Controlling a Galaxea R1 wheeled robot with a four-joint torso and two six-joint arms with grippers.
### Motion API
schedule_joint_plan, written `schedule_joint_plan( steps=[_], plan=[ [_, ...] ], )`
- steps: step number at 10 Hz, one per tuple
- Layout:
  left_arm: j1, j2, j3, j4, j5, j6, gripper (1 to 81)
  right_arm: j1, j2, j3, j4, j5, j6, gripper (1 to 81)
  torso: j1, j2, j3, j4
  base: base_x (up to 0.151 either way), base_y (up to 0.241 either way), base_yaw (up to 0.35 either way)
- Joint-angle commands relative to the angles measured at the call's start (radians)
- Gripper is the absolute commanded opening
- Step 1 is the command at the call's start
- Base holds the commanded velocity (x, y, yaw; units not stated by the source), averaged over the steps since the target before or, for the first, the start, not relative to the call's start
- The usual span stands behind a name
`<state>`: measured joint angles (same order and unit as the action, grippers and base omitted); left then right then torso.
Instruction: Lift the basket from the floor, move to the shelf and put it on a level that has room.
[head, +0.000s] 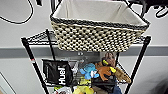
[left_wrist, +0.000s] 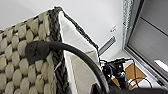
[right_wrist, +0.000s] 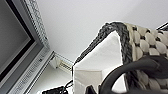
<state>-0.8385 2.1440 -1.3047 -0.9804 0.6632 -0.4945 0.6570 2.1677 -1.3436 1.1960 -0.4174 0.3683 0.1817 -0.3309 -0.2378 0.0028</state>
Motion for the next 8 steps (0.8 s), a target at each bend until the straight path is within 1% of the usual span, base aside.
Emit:
schedule_joint_plan(
  steps=[1, 2, 3, 5, 7, 8],
  plan=[
    [-0.144, 0.062, -0.096, -0.005, -0.004, 0.001, 1.0, 0.151, 0.052, -0.082, 0.001, -0.018, -0.003, 1.0, 0.000, 0.000, 0.000, 0.000, 0.000, 0.000, 0.000],
    [-0.139, 0.074, -0.125, 0.008, 0.018, 0.001, 1.0, 0.140, 0.066, -0.113, -0.013, -0.020, -0.003, 1.0, 0.000, 0.000, 0.000, 0.000, 0.000, 0.000, 0.000],
    [-0.124, 0.084, -0.151, 0.025, 0.030, 0.001, 1.0, 0.118, 0.086, -0.146, -0.027, -0.046, -0.005, 1.0, 0.000, 0.000, 0.000, 0.000, 0.000, 0.000, 0.000],
    [-0.107, 0.094, -0.222, 0.037, 0.058, 0.010, 1.0, 0.086, 0.143, -0.227, -0.033, -0.066, -0.019, 1.0, 0.000, 0.000, 0.000, 0.000, 0.000, 0.000, 0.000],
    [-0.092, 0.125, -0.304, 0.063, 0.094, 0.014, 1.0, 0.084, 0.198, -0.302, -0.058, -0.092, -0.019, 1.0, 0.000, 0.000, 0.000, 0.000, 0.000, 0.000, 0.000],
    [-0.078, 0.145, -0.326, 0.078, 0.096, 0.014, 1.0, 0.082, 0.230, -0.354, -0.065, -0.113, -0.019, 1.0, 0.000, 0.000, 0.000, 0.000, 0.000, 0.000, 0.000]
  ],
)
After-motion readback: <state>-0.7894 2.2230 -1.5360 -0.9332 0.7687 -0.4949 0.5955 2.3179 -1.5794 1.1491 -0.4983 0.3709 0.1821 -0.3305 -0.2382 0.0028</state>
